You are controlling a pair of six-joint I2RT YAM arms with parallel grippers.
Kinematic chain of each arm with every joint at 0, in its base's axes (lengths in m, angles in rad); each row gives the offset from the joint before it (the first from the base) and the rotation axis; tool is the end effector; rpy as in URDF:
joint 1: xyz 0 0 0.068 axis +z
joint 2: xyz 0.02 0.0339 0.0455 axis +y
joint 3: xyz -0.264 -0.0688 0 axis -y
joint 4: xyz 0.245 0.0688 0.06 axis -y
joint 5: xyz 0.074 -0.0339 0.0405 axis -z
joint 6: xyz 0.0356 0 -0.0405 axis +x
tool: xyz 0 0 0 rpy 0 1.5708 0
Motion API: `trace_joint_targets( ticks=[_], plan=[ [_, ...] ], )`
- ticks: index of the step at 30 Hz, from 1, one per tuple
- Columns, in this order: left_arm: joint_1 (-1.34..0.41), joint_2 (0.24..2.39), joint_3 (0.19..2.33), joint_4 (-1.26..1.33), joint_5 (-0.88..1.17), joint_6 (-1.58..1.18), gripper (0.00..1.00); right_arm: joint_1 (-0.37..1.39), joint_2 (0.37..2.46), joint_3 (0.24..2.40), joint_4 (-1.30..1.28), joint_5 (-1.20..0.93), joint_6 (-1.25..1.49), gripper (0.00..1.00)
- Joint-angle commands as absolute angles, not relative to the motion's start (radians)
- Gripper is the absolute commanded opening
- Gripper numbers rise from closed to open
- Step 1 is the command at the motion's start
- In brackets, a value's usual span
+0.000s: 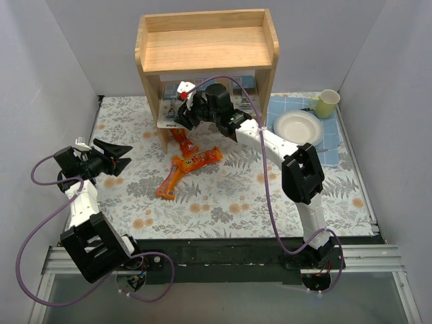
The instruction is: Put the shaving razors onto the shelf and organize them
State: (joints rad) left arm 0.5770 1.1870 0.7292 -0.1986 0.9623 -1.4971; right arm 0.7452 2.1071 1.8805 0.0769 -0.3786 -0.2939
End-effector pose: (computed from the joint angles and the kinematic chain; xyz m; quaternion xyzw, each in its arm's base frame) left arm 0.2189 0.1076 0.2463 -0.5808 0.5806 -0.5458 0.1663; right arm 0.3681 0.3575 0.3279 -0.4762 0.5853 0.2823 0.5924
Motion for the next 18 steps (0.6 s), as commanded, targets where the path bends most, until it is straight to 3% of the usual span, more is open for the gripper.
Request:
trace_joint_targets(
  ticks=[1,18],
  plan=[
    [0.581,1.177,0.741,-0.195,0.977,-1.467,0.59,0.736,2.157,1.966,0.089,-0.414,-0.316,0.58],
    [0.581,1.22,0.764,-0.212,0.957,-1.411,0.6,0.634,2.31,2.152,0.072,-0.655,-0.186,0.46]
  ],
)
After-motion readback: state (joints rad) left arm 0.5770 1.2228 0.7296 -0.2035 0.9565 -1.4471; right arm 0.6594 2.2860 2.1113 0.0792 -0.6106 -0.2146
